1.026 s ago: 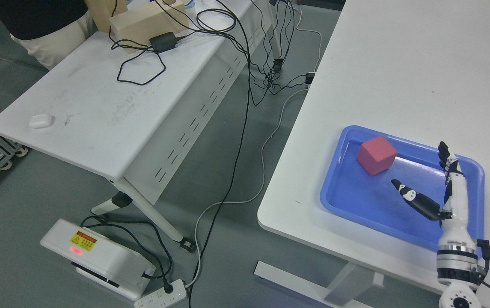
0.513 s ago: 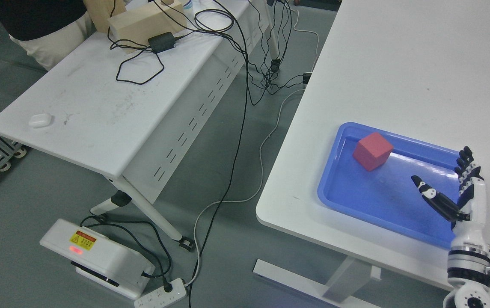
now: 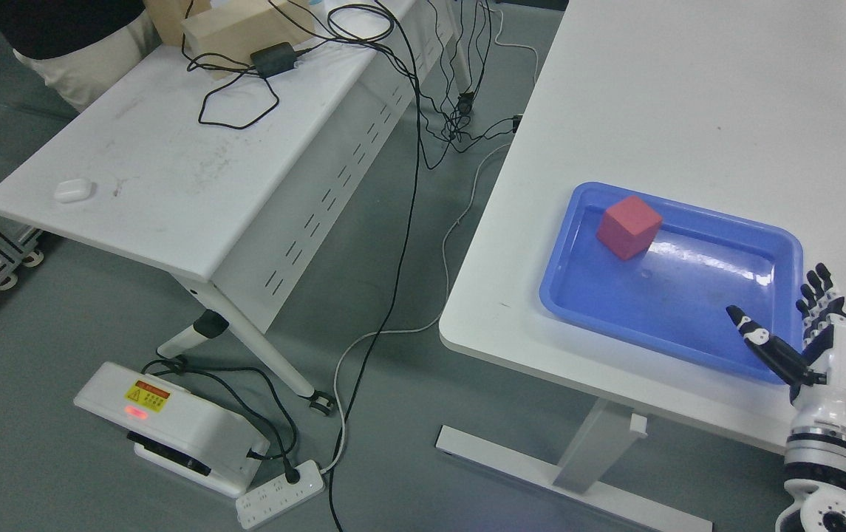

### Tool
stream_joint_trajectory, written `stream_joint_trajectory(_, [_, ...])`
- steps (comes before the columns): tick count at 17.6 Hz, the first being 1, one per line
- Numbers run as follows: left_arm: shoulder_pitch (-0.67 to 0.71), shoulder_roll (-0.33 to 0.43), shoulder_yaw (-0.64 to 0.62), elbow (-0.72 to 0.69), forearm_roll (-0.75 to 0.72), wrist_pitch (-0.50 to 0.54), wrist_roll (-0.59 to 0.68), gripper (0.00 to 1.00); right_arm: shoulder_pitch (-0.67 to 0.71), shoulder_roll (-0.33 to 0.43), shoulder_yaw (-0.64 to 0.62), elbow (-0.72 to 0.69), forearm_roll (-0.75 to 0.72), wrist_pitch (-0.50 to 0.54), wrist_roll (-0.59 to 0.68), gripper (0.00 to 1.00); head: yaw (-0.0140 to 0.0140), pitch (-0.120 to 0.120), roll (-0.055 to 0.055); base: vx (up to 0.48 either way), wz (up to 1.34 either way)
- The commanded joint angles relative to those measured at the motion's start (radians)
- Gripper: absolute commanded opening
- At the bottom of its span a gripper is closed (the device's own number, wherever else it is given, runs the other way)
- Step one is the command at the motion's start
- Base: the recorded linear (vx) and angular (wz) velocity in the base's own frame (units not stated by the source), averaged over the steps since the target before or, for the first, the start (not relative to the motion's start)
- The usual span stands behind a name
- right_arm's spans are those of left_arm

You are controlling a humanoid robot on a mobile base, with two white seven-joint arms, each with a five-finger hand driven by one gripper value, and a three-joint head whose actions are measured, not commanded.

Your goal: Pick pink block from left shelf to tray

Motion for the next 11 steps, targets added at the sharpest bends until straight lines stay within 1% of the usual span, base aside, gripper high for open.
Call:
stream_joint_trajectory(1, [0.009,0.017,0.000,0.000,-0.002,-0.001,-0.001,1.00,-0.002,-0.018,-0.024,0.001,-0.008,0.023,0.002,1.00,0.0000,0.000,0.000,-0.124,0.11])
stream_joint_trajectory(7, [0.009,0.017,0.000,0.000,-0.002,-0.001,-0.001,1.00,-0.002,-0.018,-0.024,0.001,-0.008,0.024,0.002,1.00,0.0000,0.000,0.000,-0.096,0.07])
stream_joint_trajectory(11, [0.009,0.017,0.000,0.000,-0.002,-0.001,-0.001,1.00,-0.003,-0.018,-0.024,0.005,-0.008,0.023,0.002,1.00,0.0000,0.000,0.000,-0.043,-0.16])
